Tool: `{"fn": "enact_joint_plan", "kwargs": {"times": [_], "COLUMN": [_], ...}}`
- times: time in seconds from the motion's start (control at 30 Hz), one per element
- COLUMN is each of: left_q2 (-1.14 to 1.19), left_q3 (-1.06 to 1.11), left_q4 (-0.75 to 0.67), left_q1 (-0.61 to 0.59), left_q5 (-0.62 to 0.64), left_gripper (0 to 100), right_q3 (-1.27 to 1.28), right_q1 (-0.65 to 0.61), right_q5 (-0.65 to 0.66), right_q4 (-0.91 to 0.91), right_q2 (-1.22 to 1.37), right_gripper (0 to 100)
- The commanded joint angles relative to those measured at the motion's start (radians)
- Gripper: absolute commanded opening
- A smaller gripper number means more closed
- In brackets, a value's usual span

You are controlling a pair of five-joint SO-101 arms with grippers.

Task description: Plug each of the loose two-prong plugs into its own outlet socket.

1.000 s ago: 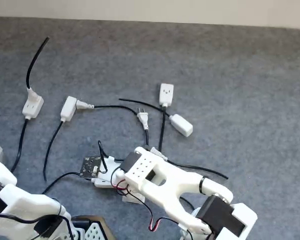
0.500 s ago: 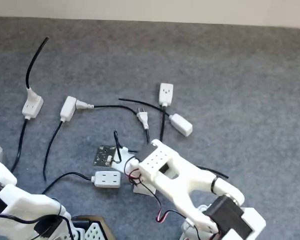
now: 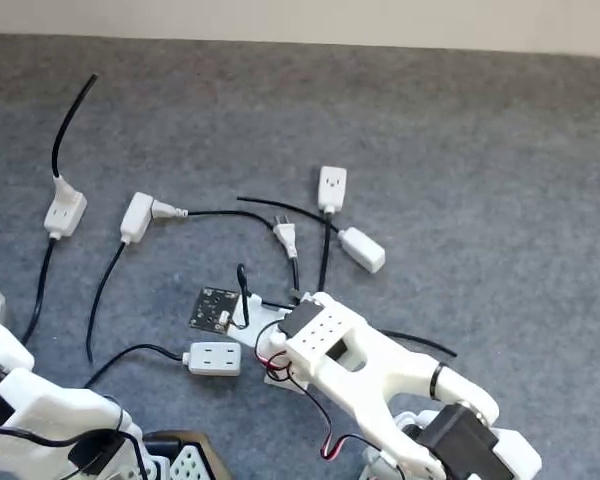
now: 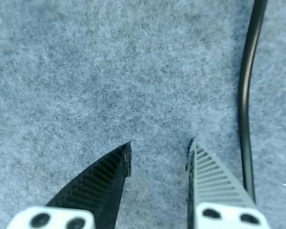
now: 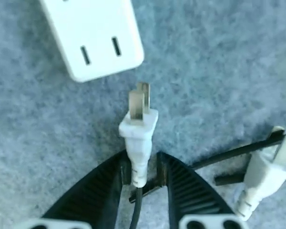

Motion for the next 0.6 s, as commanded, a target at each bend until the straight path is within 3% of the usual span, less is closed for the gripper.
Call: {"fn": "enact_joint_plan", "kwargs": {"times": [0.0,0.2,0.27,0.33,0.57], "left_q2": [-0.010,-0.013,-0.024,-0.058,-0.248], "left_q3": [-0.002,-0.008,-0.022,-0.050,-0.174], "left_q4": [-0.008,-0.006,0.026,0.126,0.459], "left_q1": [-0.012,0.004,0.019,0.041,0.217], "left_q5": [-0.011,-0.006,-0.003,0.011,0.087], "left_gripper": [21,21,21,21,21], "right_q3": [0.001,-0.012,-0.058,-0.110,-0.104], "right_q1": [0.019,0.019,0.021,0.022,0.016], "right_q5": [-0.025,-0.031,-0.074,-0.199,-0.311], "right_q4": [-0.062,-0.024,0.008,0.013,-0.101], "right_q2": [-0.010,-0.015,-0.022,-0.035,-0.291], "right_gripper": [11.7,10.3,0.7,1.5,0.7]}}
